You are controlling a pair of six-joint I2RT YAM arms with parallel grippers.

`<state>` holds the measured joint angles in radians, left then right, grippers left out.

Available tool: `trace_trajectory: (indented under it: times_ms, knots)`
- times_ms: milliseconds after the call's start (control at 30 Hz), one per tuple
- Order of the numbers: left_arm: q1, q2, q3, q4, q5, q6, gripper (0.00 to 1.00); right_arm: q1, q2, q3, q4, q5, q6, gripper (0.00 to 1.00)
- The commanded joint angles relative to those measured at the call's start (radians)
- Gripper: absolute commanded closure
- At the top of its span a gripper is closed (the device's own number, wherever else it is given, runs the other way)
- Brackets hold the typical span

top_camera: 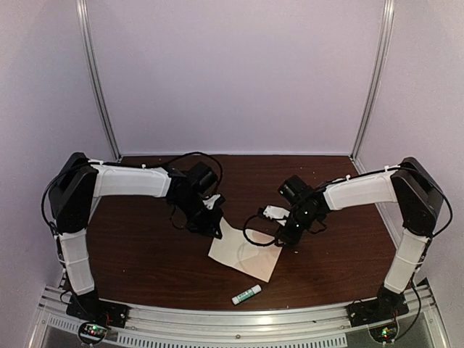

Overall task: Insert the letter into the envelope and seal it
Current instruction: Place the 1/2-folded letter in the envelope.

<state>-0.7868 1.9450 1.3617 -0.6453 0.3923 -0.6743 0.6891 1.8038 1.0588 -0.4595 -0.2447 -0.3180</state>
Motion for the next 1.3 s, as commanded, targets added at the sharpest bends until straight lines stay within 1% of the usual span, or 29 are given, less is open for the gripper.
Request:
trace_trajectory:
  times_ms: [0,267,533,667,767,967,1033,1267]
  knots:
    - [0.004,0.002,0.027,0.054,0.068,0.038,1.00,-0.002,-0.025,-0.019,-0.045,-0.042,0.006,0.48]
    - [0.001,0.020,0.024,0.068,0.125,0.025,1.00,-0.002,-0.014,-0.013,-0.031,-0.061,0.017,0.48]
    - [0.001,0.039,0.048,0.007,0.140,-0.002,1.00,-0.004,-0.018,-0.011,-0.030,-0.071,0.017,0.47]
    - [0.001,0.052,0.072,-0.016,0.134,0.031,1.00,-0.010,-0.042,-0.001,-0.020,-0.074,0.006,0.46]
    - [0.001,0.084,0.101,-0.053,0.146,0.058,1.00,-0.016,-0.047,0.010,-0.014,-0.115,-0.012,0.44]
    - [0.006,0.133,0.182,-0.145,0.133,0.173,1.00,-0.015,-0.057,0.002,0.001,-0.182,-0.075,0.44]
    - [0.007,0.142,0.201,-0.154,0.152,0.203,1.00,-0.016,-0.053,-0.008,0.016,-0.191,-0.088,0.44]
    - [0.013,0.186,0.249,-0.197,0.207,0.296,1.00,-0.014,0.021,-0.006,0.027,-0.153,-0.094,0.44]
